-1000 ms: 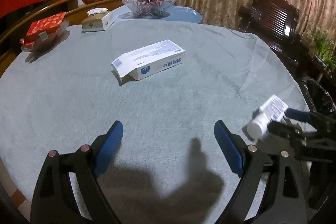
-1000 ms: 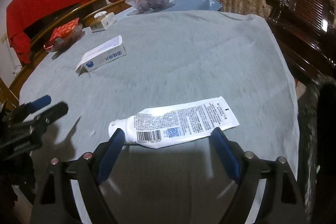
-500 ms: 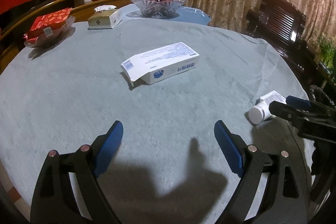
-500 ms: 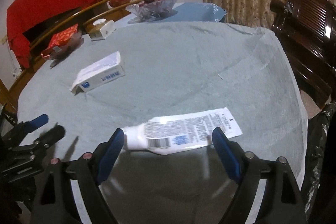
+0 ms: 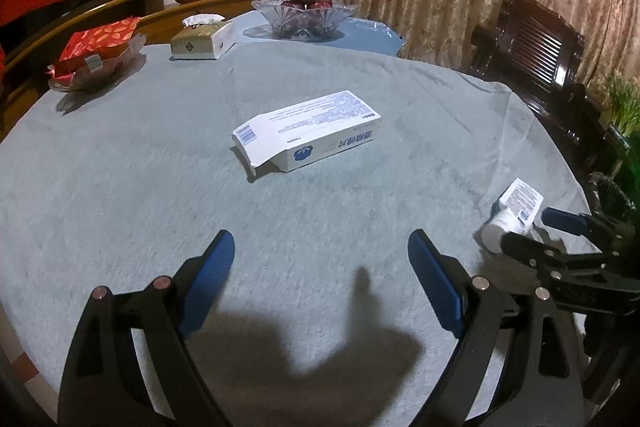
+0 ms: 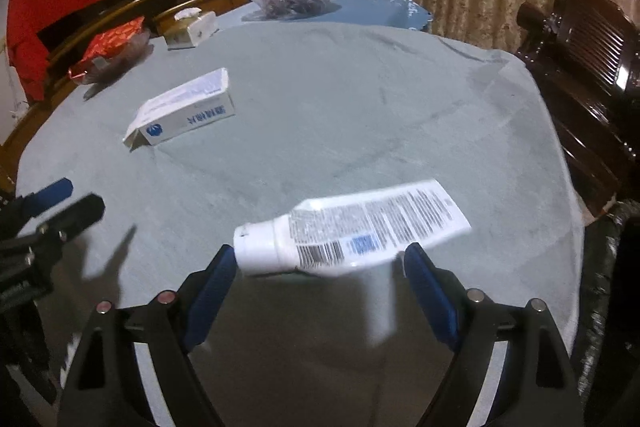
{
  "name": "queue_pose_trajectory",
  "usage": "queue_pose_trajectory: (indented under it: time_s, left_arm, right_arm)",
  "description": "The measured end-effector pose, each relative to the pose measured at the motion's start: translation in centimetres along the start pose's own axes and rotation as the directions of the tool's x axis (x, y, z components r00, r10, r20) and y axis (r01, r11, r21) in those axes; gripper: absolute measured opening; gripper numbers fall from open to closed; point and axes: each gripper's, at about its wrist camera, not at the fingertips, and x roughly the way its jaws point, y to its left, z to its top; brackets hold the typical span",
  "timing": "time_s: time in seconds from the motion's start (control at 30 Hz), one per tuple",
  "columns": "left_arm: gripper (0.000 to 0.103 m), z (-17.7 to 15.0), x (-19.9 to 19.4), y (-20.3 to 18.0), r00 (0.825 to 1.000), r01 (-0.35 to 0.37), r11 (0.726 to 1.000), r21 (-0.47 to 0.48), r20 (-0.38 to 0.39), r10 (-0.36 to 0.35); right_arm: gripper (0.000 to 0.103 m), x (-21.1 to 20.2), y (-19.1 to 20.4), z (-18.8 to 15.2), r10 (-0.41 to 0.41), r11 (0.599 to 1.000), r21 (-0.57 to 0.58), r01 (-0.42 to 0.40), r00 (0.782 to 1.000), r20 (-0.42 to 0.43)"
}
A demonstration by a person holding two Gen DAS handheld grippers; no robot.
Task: Collect trash
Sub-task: 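Grasp the white cream tube by its cap with the right gripper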
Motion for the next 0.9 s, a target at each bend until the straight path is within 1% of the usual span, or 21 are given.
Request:
queue_pose_trajectory:
  time_s: [0.13, 0.27, 0.3, 0.4, 0.43, 0.53, 0.67, 0.73, 0.83, 0.9]
  left_arm:
    - [0.086, 0.1, 0.0, -0.5, 1.0, 0.006, 1.0, 0.006, -0.002, -0.006]
    - [0.086, 0.2, -0.1, -1.0, 1.0, 0.013, 1.0, 0.014, 0.002, -0.013]
    - [0.086, 0.2, 0.0, -1.1, 1.0, 0.016, 1.0, 0.014, 0.003, -0.016]
    - [0.086, 0.2, 0.1, -1.4, 1.0, 0.02, 1.0, 0.013, 0.001, -0.02]
    - [0.086, 0.2, 0.1, -1.4, 1.0, 0.02, 1.0, 0.013, 0.001, -0.021]
    - [0.086, 0.2, 0.0, -1.4, 1.0, 0.021, 1.0, 0.01, 0.004, -0.021]
    - [0.086, 0.3, 0.0, -1.0, 1.0, 0.02, 1.0, -0.003, 0.004, -0.02]
    - [0.086, 0.4, 0.1, -0.9, 1.0, 0.02, 1.0, -0.006, 0.003, -0.02]
    - [0.086, 0.3, 0.2, -1.0, 1.0, 0.024, 1.0, -0.008, 0.005, -0.024]
    - [0.086, 0.3, 0.3, -1.2, 1.0, 0.027, 1.0, -0.007, 0.004, -0.027]
  right_arm:
    - [0.084, -1.0, -1.3, -0.5, -0.03, 0.999, 0.012, 0.031, 0.999, -0.009]
    - [0.084, -2.1, -2.1, -1.2, -0.094, 0.995, 0.019, 0.095, 0.995, -0.017]
    - [0.084, -2.3, -2.3, -1.3, -0.093, 0.995, 0.029, 0.094, 0.996, -0.012]
    - [0.084, -2.9, -2.2, -1.0, -0.056, 0.997, 0.062, 0.055, 0.998, 0.025]
    - [0.084, -2.9, -1.9, -0.7, -0.034, 0.996, 0.08, 0.031, 0.999, 0.038]
    - [0.084, -1.8, -1.3, -0.2, -0.005, 0.991, 0.133, -0.001, 0.999, 0.04]
    - [0.084, -0.1, -0.8, 0.3, -0.033, 0.985, 0.17, 0.028, 0.999, 0.027]
    - [0.084, 0.7, -0.8, 0.5, -0.065, 0.984, 0.168, 0.062, 0.998, 0.011]
    - [0.084, 1.2, -1.4, 0.2, -0.069, 0.977, 0.203, 0.069, 0.998, -0.007]
    - [0.084, 1.4, -1.5, 0.1, -0.071, 0.977, 0.202, 0.071, 0.997, -0.008]
